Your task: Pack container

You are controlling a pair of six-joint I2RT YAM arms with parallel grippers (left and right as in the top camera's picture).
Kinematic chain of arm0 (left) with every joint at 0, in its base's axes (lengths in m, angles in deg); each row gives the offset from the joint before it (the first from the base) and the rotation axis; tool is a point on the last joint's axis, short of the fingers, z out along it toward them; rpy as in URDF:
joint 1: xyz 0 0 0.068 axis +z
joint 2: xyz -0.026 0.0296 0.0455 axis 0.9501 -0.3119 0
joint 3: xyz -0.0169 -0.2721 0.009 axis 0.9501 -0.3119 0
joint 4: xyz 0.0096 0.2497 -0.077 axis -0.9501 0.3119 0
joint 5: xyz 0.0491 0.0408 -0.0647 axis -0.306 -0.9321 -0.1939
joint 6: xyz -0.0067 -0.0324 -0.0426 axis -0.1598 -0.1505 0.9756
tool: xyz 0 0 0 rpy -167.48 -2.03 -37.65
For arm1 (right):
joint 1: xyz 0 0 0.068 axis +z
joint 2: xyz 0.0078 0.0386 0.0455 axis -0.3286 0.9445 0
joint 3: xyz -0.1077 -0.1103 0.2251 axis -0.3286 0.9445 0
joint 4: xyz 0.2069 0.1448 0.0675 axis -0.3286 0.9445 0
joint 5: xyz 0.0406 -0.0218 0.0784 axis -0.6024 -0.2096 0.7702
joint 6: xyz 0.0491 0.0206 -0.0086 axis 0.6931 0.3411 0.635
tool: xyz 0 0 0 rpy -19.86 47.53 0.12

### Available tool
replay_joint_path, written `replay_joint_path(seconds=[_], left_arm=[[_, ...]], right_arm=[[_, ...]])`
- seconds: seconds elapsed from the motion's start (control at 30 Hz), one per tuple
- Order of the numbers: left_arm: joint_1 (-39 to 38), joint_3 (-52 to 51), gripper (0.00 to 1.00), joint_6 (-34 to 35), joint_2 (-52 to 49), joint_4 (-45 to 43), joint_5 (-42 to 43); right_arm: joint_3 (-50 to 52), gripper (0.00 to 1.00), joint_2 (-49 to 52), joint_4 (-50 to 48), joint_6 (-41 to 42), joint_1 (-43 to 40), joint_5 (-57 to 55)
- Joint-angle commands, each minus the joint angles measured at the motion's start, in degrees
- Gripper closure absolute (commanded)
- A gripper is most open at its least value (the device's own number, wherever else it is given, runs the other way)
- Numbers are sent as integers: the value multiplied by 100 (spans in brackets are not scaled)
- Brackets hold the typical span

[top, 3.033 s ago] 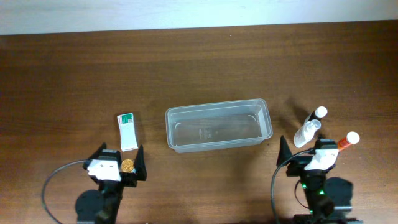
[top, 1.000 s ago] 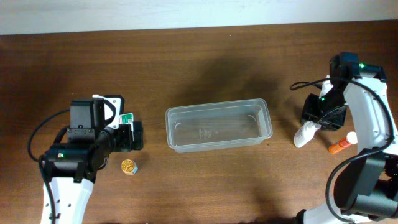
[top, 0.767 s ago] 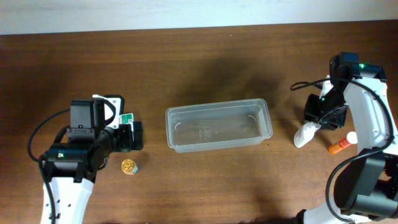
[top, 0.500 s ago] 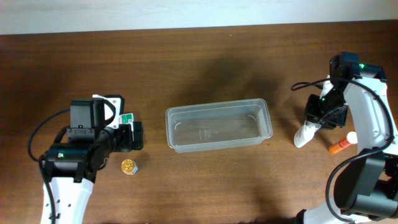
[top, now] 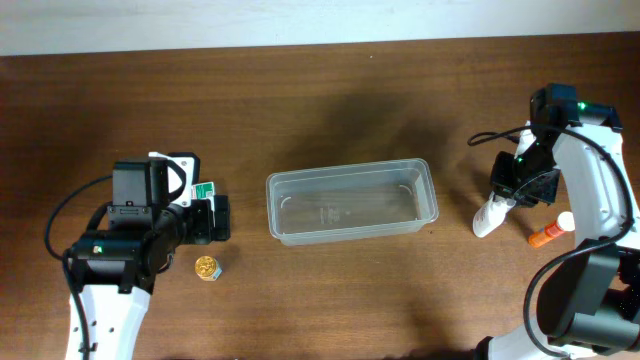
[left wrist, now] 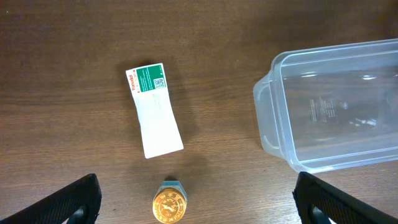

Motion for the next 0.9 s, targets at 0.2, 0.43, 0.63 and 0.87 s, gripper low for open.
replay_joint_path(seconds=[0.2, 0.43, 0.63, 0.87], left_arm=[[35, 114, 1, -52, -9, 7, 63], [35, 114, 1, -52, -9, 7, 63], [35, 114, 1, -50, -9, 9, 63], [35, 114, 0, -50, -9, 9, 63]], right_arm=[[-621, 80, -511, 503, -229, 264, 76], [-2022, 80, -1003, 1294, -289, 1126, 76], [-2643, 79, -1082, 1497, -227, 2033, 76], [-2538, 79, -688, 1314, 308, 2538, 52]])
